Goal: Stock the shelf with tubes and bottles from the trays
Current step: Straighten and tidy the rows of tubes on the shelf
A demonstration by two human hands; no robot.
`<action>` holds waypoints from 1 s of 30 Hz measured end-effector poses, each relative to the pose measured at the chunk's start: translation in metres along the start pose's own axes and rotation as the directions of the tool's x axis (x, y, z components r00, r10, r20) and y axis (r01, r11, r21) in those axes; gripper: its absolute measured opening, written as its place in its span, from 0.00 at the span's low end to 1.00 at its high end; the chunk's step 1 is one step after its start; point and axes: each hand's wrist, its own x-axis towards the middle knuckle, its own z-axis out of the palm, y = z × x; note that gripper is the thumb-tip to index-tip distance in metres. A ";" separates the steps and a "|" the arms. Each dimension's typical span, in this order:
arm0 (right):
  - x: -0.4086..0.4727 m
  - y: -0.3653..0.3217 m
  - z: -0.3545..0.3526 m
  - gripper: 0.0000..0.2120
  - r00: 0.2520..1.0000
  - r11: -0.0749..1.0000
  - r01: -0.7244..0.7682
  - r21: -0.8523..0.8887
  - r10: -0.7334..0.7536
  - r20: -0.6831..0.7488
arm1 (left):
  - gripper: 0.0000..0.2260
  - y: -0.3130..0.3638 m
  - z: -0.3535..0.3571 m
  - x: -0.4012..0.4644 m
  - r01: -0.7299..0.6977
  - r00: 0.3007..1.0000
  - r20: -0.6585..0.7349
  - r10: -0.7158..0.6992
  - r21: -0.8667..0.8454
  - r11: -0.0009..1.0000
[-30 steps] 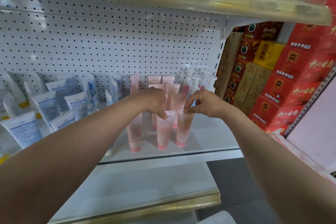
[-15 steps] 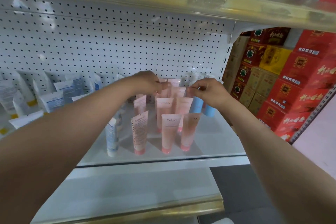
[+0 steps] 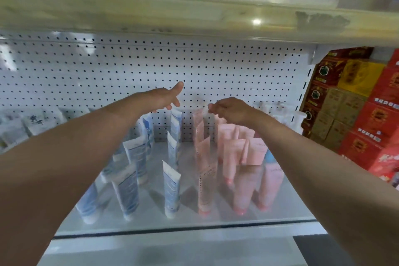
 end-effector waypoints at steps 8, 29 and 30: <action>0.076 -0.023 0.020 0.27 0.981 0.984 -0.176 0.005 0.175 0.087 | 0.38 -0.016 -0.006 0.061 0.000 0.991 0.137 -0.010 0.070 0.998; 0.107 -0.015 0.042 0.39 0.956 0.966 -0.252 -0.056 0.257 0.144 | 0.44 -0.033 0.011 0.113 -0.120 0.973 0.213 0.084 0.160 0.980; 0.108 -0.013 0.044 0.40 0.957 0.966 -0.253 -0.056 0.258 0.131 | 0.44 -0.034 0.013 0.114 -0.123 0.975 0.202 0.093 0.145 0.982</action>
